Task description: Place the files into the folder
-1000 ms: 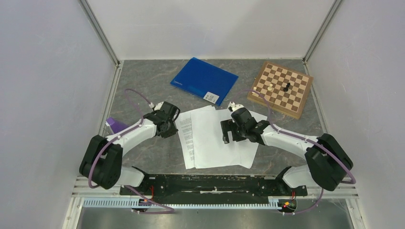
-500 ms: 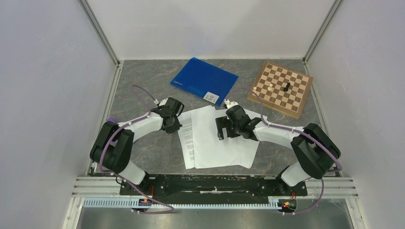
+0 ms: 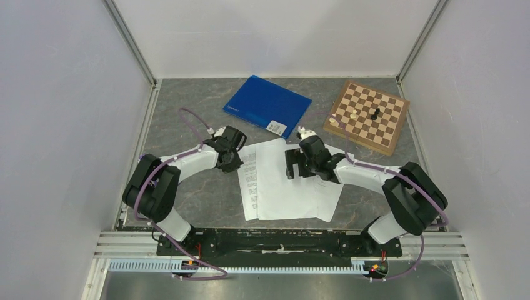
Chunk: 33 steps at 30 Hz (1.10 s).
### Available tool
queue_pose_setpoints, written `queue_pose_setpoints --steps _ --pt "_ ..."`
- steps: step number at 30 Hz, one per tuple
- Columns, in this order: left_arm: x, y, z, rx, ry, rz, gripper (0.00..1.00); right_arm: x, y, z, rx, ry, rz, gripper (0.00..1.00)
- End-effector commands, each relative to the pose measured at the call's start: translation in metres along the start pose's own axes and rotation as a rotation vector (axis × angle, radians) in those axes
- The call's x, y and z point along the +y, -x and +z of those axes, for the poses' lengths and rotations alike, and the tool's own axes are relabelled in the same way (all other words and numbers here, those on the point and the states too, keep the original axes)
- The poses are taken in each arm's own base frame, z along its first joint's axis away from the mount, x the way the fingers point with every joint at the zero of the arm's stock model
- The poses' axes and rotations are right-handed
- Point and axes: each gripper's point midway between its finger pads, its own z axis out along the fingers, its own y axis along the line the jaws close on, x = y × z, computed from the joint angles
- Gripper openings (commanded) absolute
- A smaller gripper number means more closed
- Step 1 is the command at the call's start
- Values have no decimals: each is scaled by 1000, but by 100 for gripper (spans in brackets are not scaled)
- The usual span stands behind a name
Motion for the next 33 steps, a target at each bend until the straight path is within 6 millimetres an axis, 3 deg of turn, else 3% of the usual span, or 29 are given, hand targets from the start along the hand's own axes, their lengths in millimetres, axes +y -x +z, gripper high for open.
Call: queue_pose_setpoints --steps 1,7,11,15,25,28,33 --pt "12 -10 3 26 57 33 2 -26 24 -10 -99 -54 55 99" --pt "14 -13 7 38 66 32 2 -24 13 2 -58 -28 72 99" --pt "15 -17 10 48 68 34 2 -11 7 8 -31 35 97 99" --pt "14 -20 13 56 66 37 2 3 17 13 -54 64 97 99" --pt "10 -23 15 63 60 36 2 60 28 18 -48 164 53 99" --pt "10 -23 14 59 58 35 2 60 33 21 -51 145 54 99" --pt "13 -13 3 22 70 43 3 20 45 9 -73 32 94 99"
